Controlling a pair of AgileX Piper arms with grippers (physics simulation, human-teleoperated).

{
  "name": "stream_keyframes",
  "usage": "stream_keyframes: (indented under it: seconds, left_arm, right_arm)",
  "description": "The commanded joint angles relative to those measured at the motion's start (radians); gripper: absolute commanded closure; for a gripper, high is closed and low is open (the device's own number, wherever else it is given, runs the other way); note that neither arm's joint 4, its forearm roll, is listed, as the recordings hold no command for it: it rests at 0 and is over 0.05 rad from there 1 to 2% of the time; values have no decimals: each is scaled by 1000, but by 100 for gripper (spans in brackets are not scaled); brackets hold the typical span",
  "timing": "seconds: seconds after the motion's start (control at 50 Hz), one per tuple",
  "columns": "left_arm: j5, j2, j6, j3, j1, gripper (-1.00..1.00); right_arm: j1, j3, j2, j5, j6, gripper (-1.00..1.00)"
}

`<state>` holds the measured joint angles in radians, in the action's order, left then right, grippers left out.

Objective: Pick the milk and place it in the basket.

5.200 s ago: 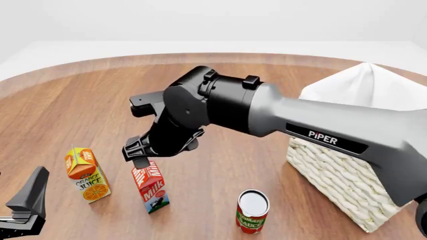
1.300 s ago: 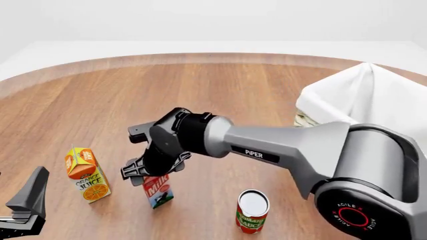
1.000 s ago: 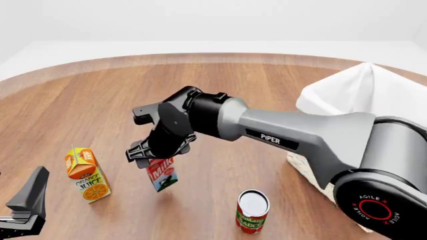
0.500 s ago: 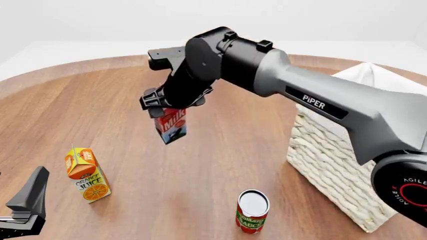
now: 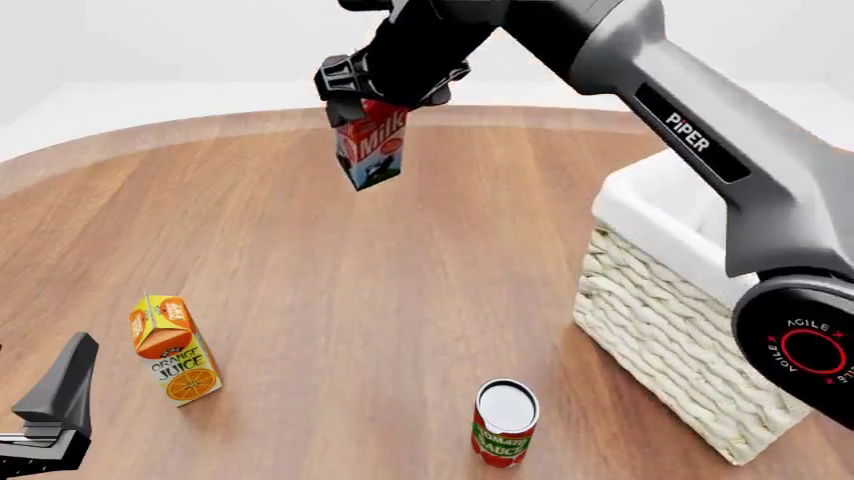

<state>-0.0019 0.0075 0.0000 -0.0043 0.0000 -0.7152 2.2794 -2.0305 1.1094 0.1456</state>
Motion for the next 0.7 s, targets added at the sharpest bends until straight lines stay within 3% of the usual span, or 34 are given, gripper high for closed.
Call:
stream_keyframes:
  seconds: [0.02, 0.24, 0.38, 0.54, 0.7]
  left_arm:
    - [0, 0, 0, 0, 0, -100]
    - [0, 0, 0, 0, 0, -100]
    - [0, 0, 0, 0, 0, -100]
    - [0, 0, 0, 0, 0, -100]
    - [0, 0, 0, 0, 0, -100]
  right_arm:
    - [70, 175, 5, 109, -18, 100]
    - [138, 90, 99, 106, -38, 100]
    - [172, -110, 235, 33, -43, 100]
    - [205, -239, 343, -12, -52, 100]
    - [238, -275, 408, -11, -62, 100]
